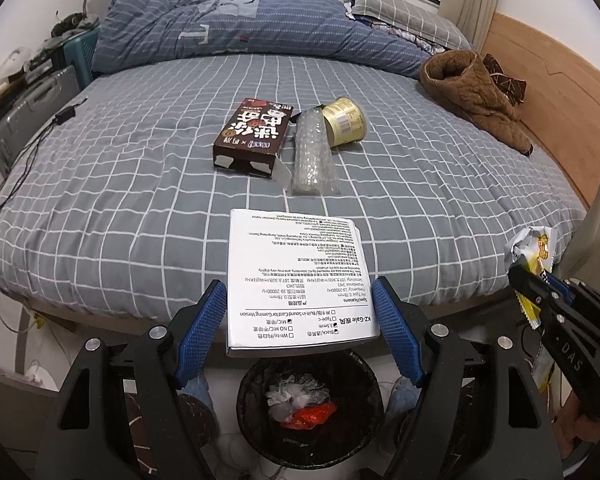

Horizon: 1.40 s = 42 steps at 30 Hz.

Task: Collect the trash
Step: 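Carry the white box and yellow wrapper with both tools down to the bin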

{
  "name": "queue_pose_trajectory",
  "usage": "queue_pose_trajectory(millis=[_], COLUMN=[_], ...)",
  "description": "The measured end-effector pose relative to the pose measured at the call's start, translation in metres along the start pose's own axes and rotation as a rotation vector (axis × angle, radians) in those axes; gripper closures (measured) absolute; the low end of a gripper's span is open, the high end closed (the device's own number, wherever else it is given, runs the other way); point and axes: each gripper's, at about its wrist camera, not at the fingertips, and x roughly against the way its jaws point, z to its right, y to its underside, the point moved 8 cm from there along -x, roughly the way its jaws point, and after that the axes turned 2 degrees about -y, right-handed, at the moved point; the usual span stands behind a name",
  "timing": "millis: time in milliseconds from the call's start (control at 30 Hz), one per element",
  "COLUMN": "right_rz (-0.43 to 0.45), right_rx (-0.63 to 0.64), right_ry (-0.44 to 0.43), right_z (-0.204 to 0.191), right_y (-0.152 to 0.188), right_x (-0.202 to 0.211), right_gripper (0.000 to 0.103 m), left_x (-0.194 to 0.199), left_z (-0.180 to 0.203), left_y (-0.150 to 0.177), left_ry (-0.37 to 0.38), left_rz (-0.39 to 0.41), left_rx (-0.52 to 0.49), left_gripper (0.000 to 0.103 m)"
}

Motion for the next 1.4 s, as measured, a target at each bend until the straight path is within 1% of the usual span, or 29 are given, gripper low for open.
queue_pose_trajectory(millis=[200,367,833,1000,1167,1400], right_rz=[-0.019,-0.040,-0.114,-0.138,-0.183,-0.218], right_rx=[0.000,-0.004,-0.008,-0.016,-0.031,-0.047], right_ry=[0.003,0.005,-0.003,-0.002,-0.006,0.010], right_z=[-0.008,-0.016,-0.032,-0.036,-0.037,-0.029], right_y=[0.020,0.039,0.087,0.105,0.126,0.139], right_x=[0.003,0.002,-0.015,-0.024,-0.038,-0.052], right_gripper=[0.088,0.088,0.088,0.088,0.088,0.088], left_x=[0.004,0.001,-0.010,-0.022,-0.035,-0.053], left_z=[-0.002,-0.004,0.000,-0.001,-0.002,-0.001], left_y=[0.014,0.031,0.074,0.094,0.112,0.130], left_ry=[-0.003,0.001,0.013,0.015,0.018,0.023], left_rz=[-0.009,-0.034,-0.088,-0.118,-0.151,-0.192], left_rx=[-0.008,-0.009,-0.019,-0.020,-0.018,-0.018], left_gripper=[0.030,0.030,0.030,0.030,0.030,0.030])
